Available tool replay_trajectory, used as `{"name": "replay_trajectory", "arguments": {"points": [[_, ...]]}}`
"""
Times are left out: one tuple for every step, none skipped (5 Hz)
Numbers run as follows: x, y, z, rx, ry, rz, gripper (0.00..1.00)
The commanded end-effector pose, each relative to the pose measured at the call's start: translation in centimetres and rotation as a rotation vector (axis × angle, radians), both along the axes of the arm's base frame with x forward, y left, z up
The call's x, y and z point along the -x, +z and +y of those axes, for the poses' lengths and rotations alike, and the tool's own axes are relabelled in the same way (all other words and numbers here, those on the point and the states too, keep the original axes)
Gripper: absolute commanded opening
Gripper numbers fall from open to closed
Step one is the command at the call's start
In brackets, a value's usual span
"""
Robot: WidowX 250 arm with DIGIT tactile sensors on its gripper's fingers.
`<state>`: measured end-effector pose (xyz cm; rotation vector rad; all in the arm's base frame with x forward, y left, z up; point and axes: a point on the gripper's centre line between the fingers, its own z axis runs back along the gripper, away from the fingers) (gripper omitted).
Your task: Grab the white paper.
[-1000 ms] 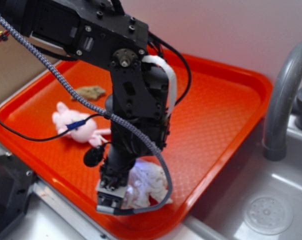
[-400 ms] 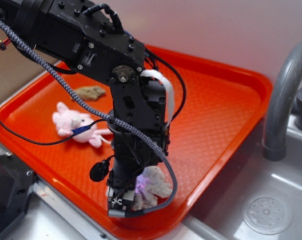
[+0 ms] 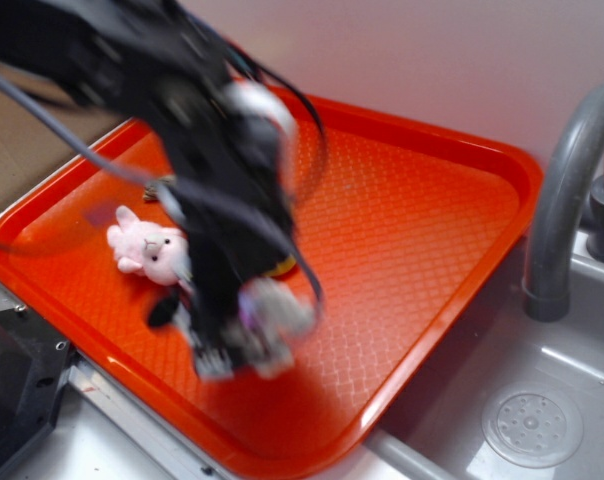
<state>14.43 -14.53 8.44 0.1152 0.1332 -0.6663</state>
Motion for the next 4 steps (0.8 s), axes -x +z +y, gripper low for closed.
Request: {"name": "replay_trajectory", "arguments": {"points": [[-0.4,10.3,5.1,0.081,0.489,-0.128,0.0],[-1.1,12.8,7.2,0.075,0.739,-0.153,0.0],[-1.8,14.0,7.7,0.067,0.891,-0.231,0.0],[-2.2,13.4,8.1,0.041,0.829,-0.227,0.0]]}}
